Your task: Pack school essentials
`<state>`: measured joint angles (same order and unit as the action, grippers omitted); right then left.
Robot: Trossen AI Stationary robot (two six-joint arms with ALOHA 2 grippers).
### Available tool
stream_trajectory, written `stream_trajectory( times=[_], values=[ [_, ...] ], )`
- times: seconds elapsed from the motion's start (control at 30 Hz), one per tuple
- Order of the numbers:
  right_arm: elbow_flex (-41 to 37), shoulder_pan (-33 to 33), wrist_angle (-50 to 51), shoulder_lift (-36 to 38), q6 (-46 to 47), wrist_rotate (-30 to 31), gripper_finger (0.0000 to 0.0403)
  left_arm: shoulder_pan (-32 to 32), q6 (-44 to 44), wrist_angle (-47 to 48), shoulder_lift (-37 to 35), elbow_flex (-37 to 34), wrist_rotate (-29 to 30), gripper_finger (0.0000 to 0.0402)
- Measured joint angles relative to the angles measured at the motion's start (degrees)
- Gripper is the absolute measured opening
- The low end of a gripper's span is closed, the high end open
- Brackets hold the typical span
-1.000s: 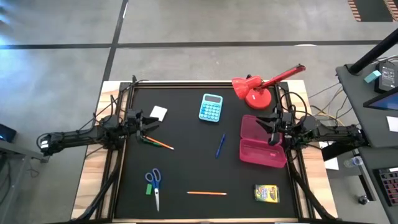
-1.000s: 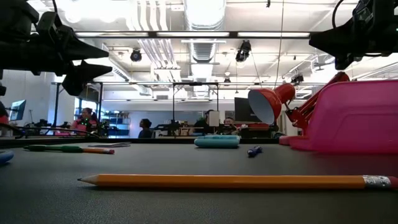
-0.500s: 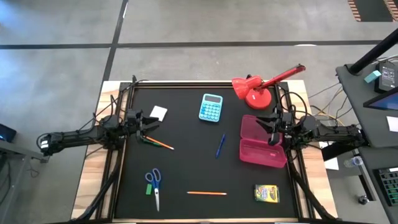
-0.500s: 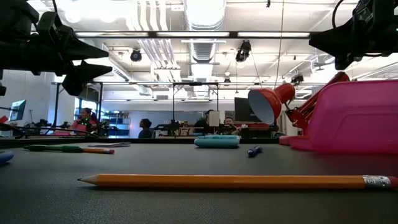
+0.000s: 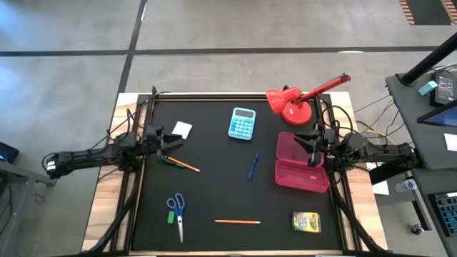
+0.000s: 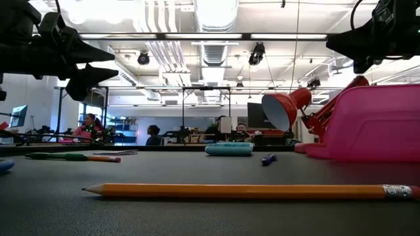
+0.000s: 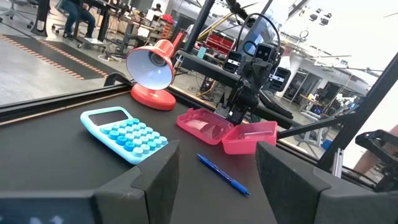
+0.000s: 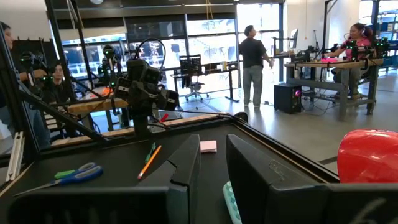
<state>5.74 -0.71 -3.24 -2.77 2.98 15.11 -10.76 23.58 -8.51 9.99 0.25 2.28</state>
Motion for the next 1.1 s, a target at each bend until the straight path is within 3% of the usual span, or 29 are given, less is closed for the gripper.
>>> stream_trajectory(
  times=[0.9,1.1],
  values=[
    [0.0,0.0,0.0,0.0,0.0,0.0,0.0068,0.0,-0.2,0.0,0.0,0.0,0.0,0.0193],
    [0.0,0.0,0.0,0.0,0.0,0.0,0.0068,0.0,-0.1,-0.5,0.0,0.0,3.4,0.0193]
  ],
)
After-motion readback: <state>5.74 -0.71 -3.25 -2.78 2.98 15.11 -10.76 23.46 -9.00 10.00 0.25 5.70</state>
